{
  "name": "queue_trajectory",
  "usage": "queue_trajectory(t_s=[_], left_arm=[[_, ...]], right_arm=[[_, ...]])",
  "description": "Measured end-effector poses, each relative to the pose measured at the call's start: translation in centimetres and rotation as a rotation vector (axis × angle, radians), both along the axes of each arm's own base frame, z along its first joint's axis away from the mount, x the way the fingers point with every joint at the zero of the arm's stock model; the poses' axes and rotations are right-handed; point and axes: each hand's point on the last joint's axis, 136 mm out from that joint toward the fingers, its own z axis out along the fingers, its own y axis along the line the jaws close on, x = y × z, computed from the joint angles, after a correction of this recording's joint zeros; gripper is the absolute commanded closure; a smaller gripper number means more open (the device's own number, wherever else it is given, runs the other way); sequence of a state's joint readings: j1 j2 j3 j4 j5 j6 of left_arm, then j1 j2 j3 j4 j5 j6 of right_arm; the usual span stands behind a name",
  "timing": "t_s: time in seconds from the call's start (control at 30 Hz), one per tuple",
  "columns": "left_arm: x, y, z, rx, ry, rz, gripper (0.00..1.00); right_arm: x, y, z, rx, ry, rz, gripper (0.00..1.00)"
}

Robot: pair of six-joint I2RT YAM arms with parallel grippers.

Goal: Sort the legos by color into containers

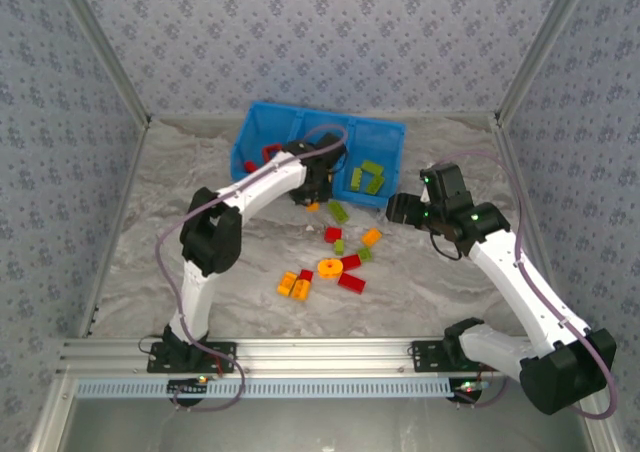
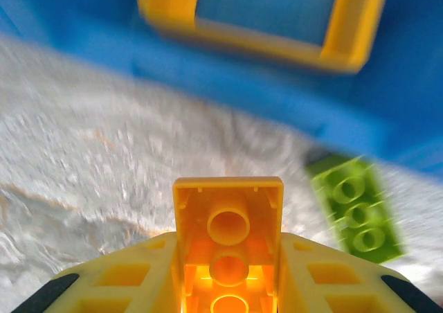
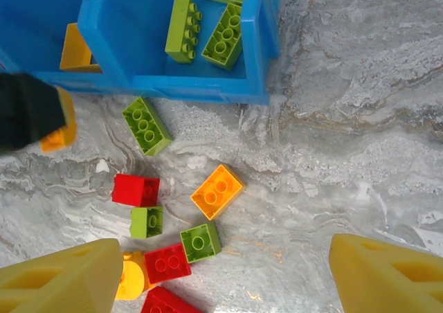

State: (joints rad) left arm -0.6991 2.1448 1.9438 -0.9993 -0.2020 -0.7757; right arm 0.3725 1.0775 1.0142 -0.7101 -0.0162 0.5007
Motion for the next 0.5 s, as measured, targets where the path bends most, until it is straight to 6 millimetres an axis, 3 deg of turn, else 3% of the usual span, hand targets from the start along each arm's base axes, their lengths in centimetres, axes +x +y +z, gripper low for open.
queue_trajectory(t_s=[0.1, 0.23, 0.33, 0.5], left_arm=[[3.6, 0.2, 3.9, -0.063, -0.100, 0.014, 0.65], [8.7, 0.0, 6.9, -0.111, -0.217, 0.022, 0.65], [12.0, -0.9, 6.0, -0.129, -0.257, 0.025, 0.65], [14.2, -1.2, 0.0, -0.114, -0.203, 0.027, 0.64]], right_arm=[[0.4, 0.2, 0.0, 0.004, -0.008, 0.000, 0.19], [0.8, 0.4, -0.6, 0.000, 0.007, 0.002, 0.19], [0.9, 0.4, -0.6, -0.001, 0.011, 0.002, 0.19], [0.9, 0.4, -0.4, 0.003, 0.006, -0.001, 0.19]])
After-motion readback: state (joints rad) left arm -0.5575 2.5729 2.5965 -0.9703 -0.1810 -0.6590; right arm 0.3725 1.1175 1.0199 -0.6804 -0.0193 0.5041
